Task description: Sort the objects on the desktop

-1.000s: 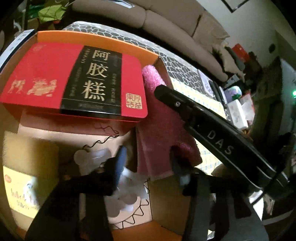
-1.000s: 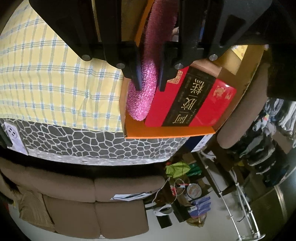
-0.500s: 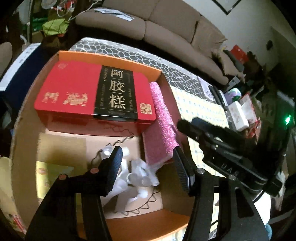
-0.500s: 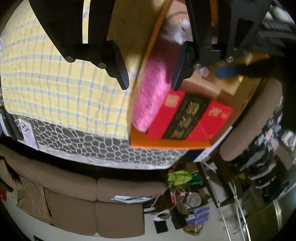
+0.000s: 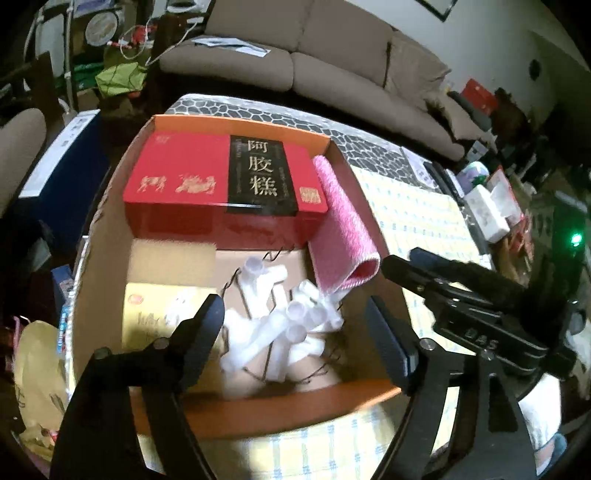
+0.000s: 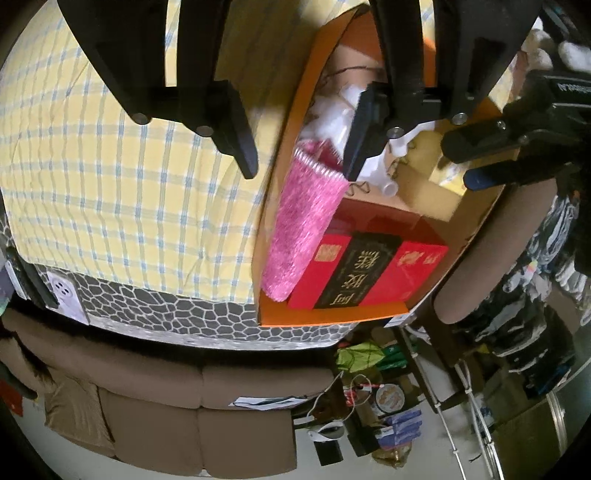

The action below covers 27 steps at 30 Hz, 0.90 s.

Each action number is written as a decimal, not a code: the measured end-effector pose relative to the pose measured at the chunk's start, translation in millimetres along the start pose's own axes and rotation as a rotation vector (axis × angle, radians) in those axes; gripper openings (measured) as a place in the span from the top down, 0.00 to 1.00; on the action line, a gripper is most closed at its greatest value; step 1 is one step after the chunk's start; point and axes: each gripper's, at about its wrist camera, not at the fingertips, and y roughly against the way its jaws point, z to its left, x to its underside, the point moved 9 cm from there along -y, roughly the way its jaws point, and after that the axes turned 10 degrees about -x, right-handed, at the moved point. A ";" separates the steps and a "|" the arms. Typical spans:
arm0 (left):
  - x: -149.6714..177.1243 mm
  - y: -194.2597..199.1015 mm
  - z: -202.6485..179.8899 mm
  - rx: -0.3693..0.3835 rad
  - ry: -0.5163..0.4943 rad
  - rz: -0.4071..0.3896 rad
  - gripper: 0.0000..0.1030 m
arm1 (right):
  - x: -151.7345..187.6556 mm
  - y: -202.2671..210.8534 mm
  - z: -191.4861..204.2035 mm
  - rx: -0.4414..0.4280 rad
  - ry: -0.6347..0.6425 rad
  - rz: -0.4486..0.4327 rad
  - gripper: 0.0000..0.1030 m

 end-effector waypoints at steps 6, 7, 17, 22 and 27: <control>19.8 16.6 13.0 -0.009 0.035 -0.025 0.04 | 16.5 14.9 15.2 0.006 0.007 -0.013 0.19; 23.0 19.6 14.8 -0.005 0.043 -0.030 0.00 | 19.4 16.7 16.8 0.009 0.008 -0.015 0.18; 57.1 42.4 37.2 -0.058 0.052 -0.097 0.00 | 58.2 28.4 19.5 0.074 -0.005 -0.030 0.13; 70.9 58.2 36.5 -0.051 0.062 -0.151 0.00 | 72.7 39.5 16.6 0.109 -0.015 -0.044 0.11; 81.6 62.5 27.9 -0.066 0.027 -0.196 0.00 | 87.9 50.2 13.9 0.133 -0.018 -0.056 0.09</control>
